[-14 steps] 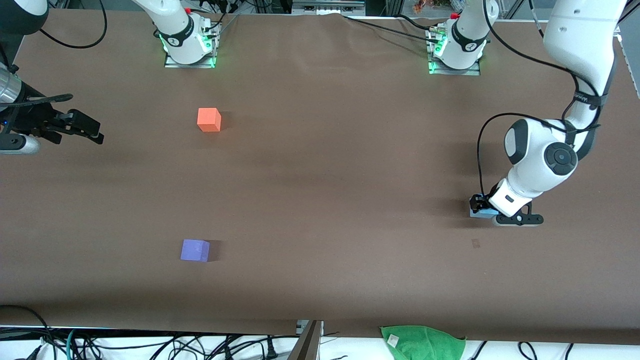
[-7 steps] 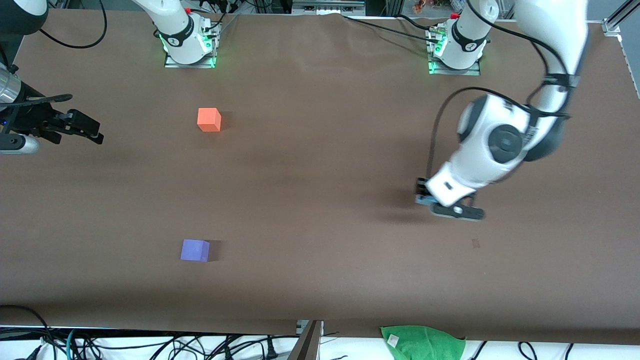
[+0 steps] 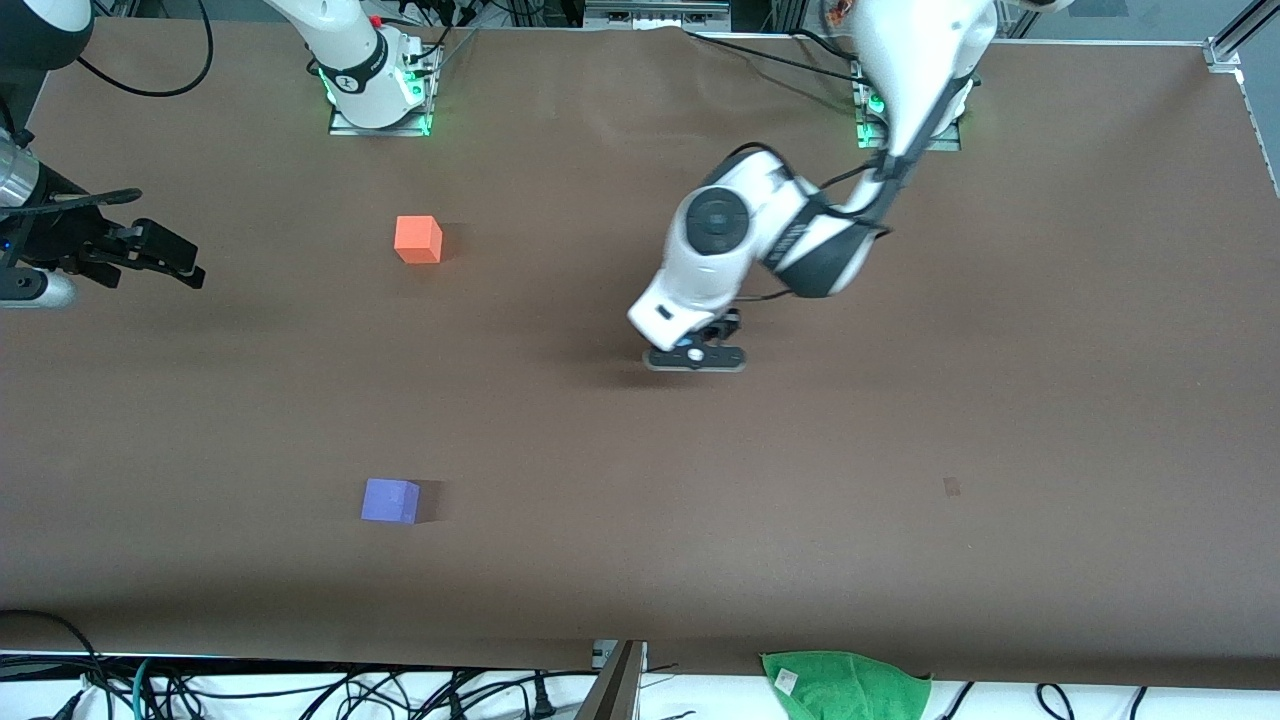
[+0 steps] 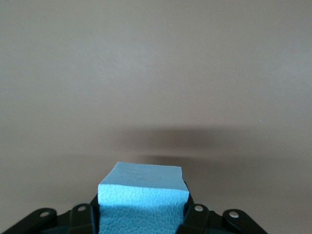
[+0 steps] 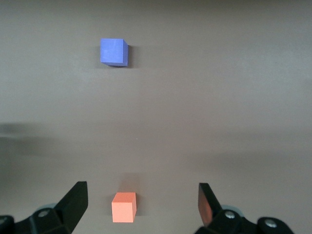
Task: Place blue block between orange and purple blocks
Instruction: 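Carry the light-blue cube with the left gripper toward the table middle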
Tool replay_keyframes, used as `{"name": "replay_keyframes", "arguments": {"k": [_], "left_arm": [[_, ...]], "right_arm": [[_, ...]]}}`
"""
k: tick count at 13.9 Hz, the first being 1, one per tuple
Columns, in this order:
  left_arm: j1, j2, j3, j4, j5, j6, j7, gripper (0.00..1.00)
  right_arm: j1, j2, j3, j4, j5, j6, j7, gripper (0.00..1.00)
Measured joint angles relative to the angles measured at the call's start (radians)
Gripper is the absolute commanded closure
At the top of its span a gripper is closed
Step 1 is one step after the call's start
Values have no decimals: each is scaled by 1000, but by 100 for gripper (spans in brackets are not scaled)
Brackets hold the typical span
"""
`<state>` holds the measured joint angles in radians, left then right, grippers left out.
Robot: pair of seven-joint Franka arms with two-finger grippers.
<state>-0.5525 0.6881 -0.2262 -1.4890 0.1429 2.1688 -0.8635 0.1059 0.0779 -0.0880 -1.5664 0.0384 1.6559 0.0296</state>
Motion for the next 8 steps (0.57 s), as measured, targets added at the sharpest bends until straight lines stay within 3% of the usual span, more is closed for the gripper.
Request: {"name": "replay_keyframes", "arguments": {"k": [3, 4, 5, 6, 8], "left_arm": [[-66, 120, 4, 41, 94, 94, -146, 90], [-79, 144, 5, 47, 95, 116, -161, 65], [-86, 160, 7, 52, 98, 127, -167, 20], [-88, 162, 7, 55, 110, 127, -170, 0], [-88, 162, 9, 60, 136, 127, -173, 0]], "right_arm": [[-1, 0, -1, 0, 0, 0, 0, 0], [-1, 1, -2, 0, 0, 0, 0, 0], [-2, 1, -4, 0, 0, 0, 0, 0], [-3, 1, -5, 0, 0, 1, 0, 0], [-7, 1, -5, 0, 0, 1, 0, 0]]}}
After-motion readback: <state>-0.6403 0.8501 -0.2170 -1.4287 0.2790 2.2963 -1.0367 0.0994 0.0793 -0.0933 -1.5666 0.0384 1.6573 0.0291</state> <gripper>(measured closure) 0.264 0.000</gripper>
